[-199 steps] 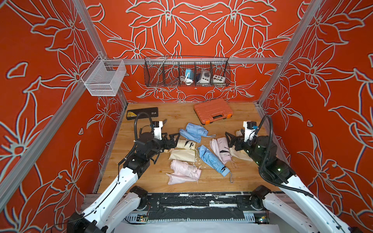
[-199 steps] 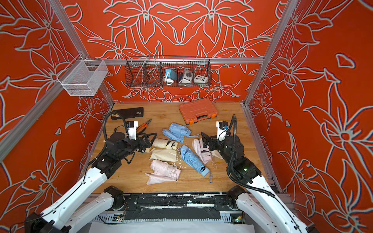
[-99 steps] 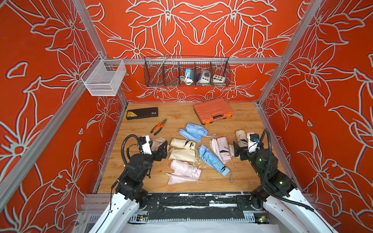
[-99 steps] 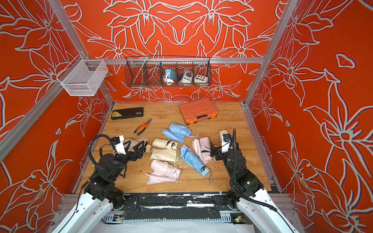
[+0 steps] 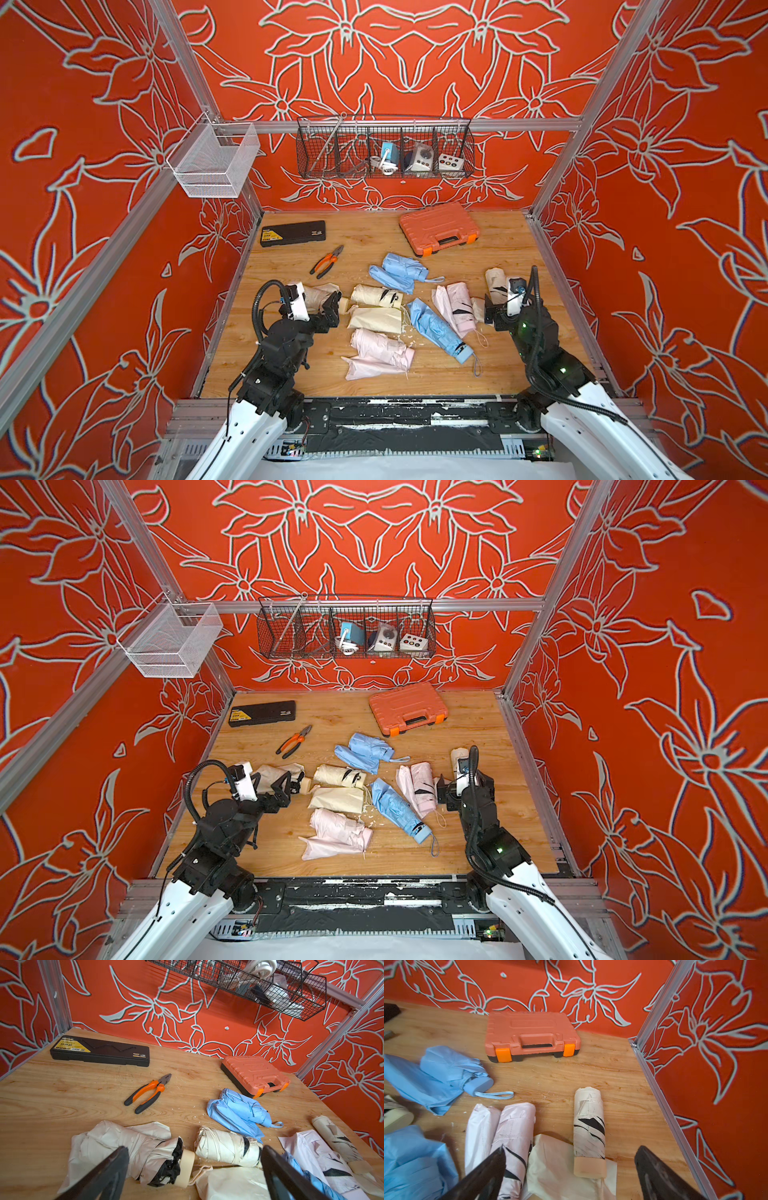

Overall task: Take umbrellas out of sleeves
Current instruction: Reset both arms

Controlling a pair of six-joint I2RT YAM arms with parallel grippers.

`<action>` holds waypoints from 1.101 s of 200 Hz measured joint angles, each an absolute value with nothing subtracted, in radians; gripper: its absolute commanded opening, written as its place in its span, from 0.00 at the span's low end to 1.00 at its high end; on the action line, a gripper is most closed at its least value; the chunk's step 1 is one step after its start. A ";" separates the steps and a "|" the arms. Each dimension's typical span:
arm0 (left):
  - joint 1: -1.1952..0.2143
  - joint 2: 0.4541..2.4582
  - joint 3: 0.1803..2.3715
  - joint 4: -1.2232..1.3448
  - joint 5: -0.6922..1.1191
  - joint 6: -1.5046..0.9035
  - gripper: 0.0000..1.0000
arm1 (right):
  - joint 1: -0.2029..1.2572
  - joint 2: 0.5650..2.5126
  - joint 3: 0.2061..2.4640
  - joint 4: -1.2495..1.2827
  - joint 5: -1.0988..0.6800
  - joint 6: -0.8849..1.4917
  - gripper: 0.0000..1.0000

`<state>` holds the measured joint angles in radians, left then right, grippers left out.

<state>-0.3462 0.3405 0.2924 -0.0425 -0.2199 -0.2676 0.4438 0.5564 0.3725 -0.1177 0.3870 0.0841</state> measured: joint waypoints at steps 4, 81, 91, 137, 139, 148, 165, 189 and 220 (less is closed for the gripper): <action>-0.346 0.341 0.292 -0.042 -0.223 -0.266 0.97 | 0.433 0.578 0.373 -0.102 0.383 0.084 0.99; -0.346 0.331 0.221 0.022 -0.275 -0.223 0.98 | 0.208 0.884 0.370 0.147 0.241 0.083 0.98; -0.346 0.326 0.213 0.032 -0.282 -0.220 0.98 | 0.178 0.909 0.372 0.167 0.217 0.081 0.98; -0.346 0.324 0.179 0.062 -0.316 -0.217 0.97 | 0.070 1.058 0.377 0.265 0.125 0.067 0.98; -0.346 0.324 0.179 0.062 -0.318 -0.217 0.97 | 0.068 1.065 0.377 0.270 0.122 0.065 0.98; -0.346 0.326 0.175 0.070 -0.323 -0.216 0.98 | 0.063 1.095 0.379 0.288 0.111 0.060 0.98; -0.346 0.337 0.168 0.091 -0.336 -0.217 0.98 | 0.058 1.142 0.387 0.323 0.090 0.049 0.98; -0.346 0.377 0.160 0.123 -0.360 -0.217 0.97 | 0.047 1.214 0.399 0.392 0.060 0.029 0.98; -0.334 0.452 0.158 0.184 -0.385 -0.204 0.97 | 0.037 1.293 0.399 0.476 0.016 0.002 0.98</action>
<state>-0.3336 0.4519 0.1577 0.1841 -0.3851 -0.2035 0.0368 1.2926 0.3992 0.4759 0.0162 0.0017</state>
